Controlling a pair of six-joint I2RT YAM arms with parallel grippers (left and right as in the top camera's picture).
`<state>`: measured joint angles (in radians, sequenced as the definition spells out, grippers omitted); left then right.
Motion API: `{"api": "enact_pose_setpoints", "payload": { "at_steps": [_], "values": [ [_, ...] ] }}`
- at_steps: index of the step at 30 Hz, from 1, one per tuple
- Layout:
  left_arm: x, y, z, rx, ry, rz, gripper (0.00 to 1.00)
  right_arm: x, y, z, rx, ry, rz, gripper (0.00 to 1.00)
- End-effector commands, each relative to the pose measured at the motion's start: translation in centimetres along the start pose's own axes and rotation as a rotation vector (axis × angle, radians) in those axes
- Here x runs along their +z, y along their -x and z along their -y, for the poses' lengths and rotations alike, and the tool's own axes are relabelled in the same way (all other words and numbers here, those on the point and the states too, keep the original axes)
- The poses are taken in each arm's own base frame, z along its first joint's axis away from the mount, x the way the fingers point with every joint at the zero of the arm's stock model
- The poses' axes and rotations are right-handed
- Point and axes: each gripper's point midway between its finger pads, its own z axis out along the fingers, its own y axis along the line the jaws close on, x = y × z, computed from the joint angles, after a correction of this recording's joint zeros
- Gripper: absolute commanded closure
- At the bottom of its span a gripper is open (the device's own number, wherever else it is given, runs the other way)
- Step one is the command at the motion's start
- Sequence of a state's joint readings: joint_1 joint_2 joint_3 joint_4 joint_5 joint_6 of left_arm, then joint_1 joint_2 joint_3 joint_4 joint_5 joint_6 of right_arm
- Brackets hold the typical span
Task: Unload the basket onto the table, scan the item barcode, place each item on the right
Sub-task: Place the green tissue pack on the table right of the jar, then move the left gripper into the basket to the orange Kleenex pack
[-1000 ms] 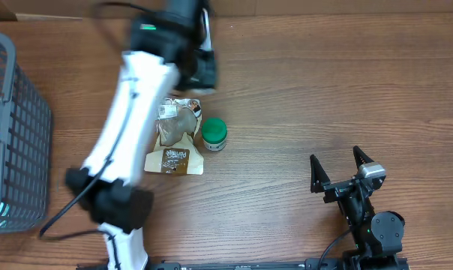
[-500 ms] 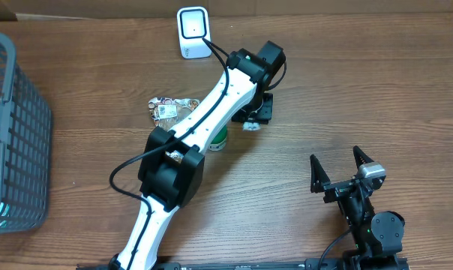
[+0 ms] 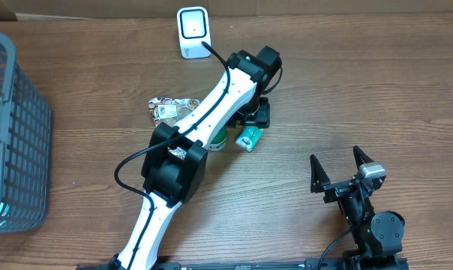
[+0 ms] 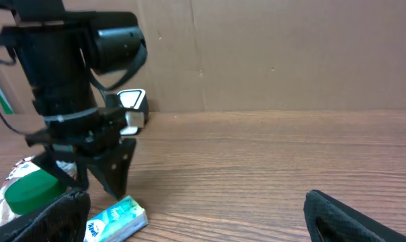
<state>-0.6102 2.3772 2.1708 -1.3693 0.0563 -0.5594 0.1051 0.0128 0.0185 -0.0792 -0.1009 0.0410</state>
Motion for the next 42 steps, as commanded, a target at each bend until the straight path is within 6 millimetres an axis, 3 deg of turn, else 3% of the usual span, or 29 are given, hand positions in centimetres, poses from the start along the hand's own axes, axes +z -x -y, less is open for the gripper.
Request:
{"api": "enact_pose_setpoints", "payload": {
  "at_steps": [1,6,11,18,23,27,28,32,34,42],
  "values": [
    [-6.5,2.9,-1.2,-0.030,-0.062,0.133,0.30,0.0,-0.2,0.0,0.003,0.002,0.004,0.00],
    [-17.0,4.2,-4.3,-0.059,-0.144,0.323,0.30,0.0,-0.2,0.0,0.004,0.002,0.004,0.00],
    [-27.1,2.4,-10.3,-0.103,-0.186,0.525,0.30,0.0,-0.2,0.0,0.004,0.002,0.004,0.00],
    [-37.0,-2.3,-21.5,-0.294,-0.150,0.798,0.32,0.0,-0.2,0.0,0.004,0.002,0.004,0.00],
    [-40.7,-6.4,-30.6,-0.533,-0.058,0.932,0.30,0.0,-0.2,0.0,0.003,0.002,0.004,0.00],
    [-40.8,-9.2,-38.0,-0.754,0.040,0.945,0.28,0.0,-0.2,0.0,0.004,0.002,0.004,0.00],
    [-39.8,-10.1,-40.6,-0.834,0.070,0.910,0.29,0.0,-0.2,0.0,0.004,0.002,0.004,0.00],
    [-36.0,-12.1,-45.3,-1.009,0.127,0.769,0.31,0.0,-0.2,0.0,0.003,0.002,0.004,0.00],
    [-32.7,-13.4,-48.2,-1.100,0.163,0.661,0.32,0.0,-0.2,0.0,0.003,0.002,0.004,0.00],
    [-25.8,-13.4,-54.0,-1.202,0.113,0.580,0.30,0.0,-0.2,0.0,0.004,0.002,0.004,0.00]
  ]
}}
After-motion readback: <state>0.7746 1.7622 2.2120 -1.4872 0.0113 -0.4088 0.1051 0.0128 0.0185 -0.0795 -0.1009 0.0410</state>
